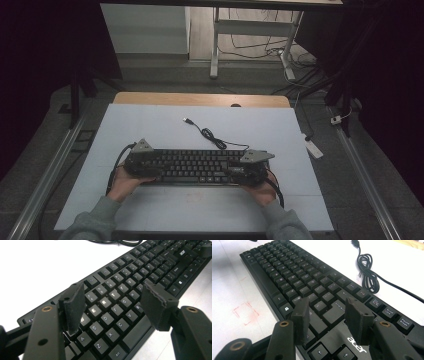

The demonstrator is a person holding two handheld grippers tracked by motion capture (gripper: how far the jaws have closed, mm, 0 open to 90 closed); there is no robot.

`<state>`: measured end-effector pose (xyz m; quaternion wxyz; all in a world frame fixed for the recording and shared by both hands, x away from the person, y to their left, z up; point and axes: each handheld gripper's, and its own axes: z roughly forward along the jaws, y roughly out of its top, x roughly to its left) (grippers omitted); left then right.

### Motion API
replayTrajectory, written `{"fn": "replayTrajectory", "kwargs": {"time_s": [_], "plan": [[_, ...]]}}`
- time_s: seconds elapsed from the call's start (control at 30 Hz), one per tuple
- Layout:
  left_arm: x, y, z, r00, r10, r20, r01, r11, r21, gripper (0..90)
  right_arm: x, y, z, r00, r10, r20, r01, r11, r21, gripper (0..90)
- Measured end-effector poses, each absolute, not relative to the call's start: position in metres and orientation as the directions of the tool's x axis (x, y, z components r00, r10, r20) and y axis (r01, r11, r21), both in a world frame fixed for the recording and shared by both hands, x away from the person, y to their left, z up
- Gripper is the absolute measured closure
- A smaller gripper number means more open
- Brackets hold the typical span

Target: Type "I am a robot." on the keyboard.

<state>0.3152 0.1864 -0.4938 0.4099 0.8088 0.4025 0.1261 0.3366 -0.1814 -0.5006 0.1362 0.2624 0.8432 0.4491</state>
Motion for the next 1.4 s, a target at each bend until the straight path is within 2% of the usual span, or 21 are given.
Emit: {"fn": "replayTrajectory", "kwargs": {"time_s": [0.2,0.37,0.47,0.63,0.7,1.4], "plan": [[0.314,0.184,-0.493,0.656,0.744,-0.125,0.537,-0.344,0.770,43.3,0.336,-0.181,-0.501,-0.823,0.568,0.002,0.321,0.463,0.826,55.1],[0.313,0.183,-0.493,0.666,0.736,-0.122,0.527,-0.348,0.776,52.9,0.336,-0.180,-0.501,-0.825,0.565,-0.002,0.320,0.470,0.823,55.1],[0.312,0.181,-0.493,0.676,0.728,-0.117,0.518,-0.356,0.777,61.1,0.336,-0.180,-0.501,-0.827,0.562,-0.003,0.318,0.473,0.821,55.1],[0.311,0.177,-0.493,0.698,0.707,-0.114,0.506,-0.375,0.777,82.6,0.336,-0.180,-0.501,-0.826,0.563,-0.004,0.320,0.474,0.820,55.1],[0.311,0.175,-0.494,0.708,0.697,-0.115,0.504,-0.384,0.773,88.5,0.337,-0.180,-0.501,-0.825,0.565,-0.004,0.320,0.474,0.820,55.1],[0.315,0.139,-0.516,0.753,0.654,-0.078,0.507,-0.500,0.702,88.7,0.337,-0.180,-0.502,-0.826,0.563,-0.008,0.319,0.480,0.817,55.1]]}}
